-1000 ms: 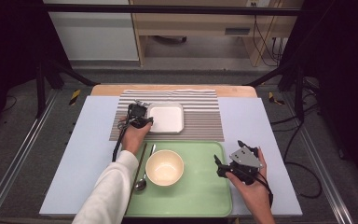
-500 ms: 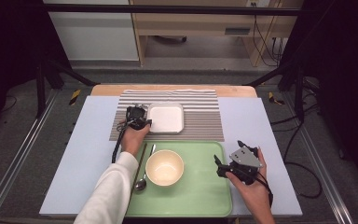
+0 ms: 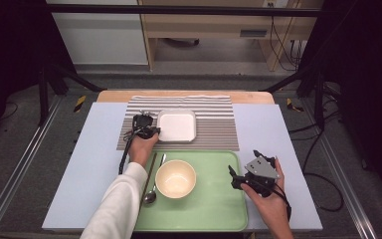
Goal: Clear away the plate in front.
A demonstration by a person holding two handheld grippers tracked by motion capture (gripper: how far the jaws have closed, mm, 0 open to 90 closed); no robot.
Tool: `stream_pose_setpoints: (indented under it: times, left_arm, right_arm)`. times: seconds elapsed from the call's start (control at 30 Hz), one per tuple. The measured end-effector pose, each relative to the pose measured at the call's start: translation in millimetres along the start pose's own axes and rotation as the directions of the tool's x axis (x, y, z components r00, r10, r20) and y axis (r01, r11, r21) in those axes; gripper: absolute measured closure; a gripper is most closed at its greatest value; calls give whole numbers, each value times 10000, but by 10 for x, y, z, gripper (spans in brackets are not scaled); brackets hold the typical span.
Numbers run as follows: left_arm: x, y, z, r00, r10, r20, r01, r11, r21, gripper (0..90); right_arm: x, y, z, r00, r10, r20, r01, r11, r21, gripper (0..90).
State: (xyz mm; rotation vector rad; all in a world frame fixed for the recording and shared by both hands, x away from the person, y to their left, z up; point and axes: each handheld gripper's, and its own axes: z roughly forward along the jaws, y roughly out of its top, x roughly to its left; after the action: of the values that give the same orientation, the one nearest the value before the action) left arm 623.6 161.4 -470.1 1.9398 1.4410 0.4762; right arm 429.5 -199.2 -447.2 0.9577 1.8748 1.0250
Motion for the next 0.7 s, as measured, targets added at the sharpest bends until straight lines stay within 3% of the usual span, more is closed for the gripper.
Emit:
stream_pose_setpoints:
  times: [0.37,0.7]
  left_arm:
    - [-28,-1,33,9980,-639,-27,637,9974,-329,836]
    - [-30,59,-66,9937,-1065,349,1090,9908,-800,885]
  right_arm:
    - [3,-3,4,10000,-18,-42,18,10000,45,63]
    - [16,0,11,9999,-80,-75,81,9999,66,63]
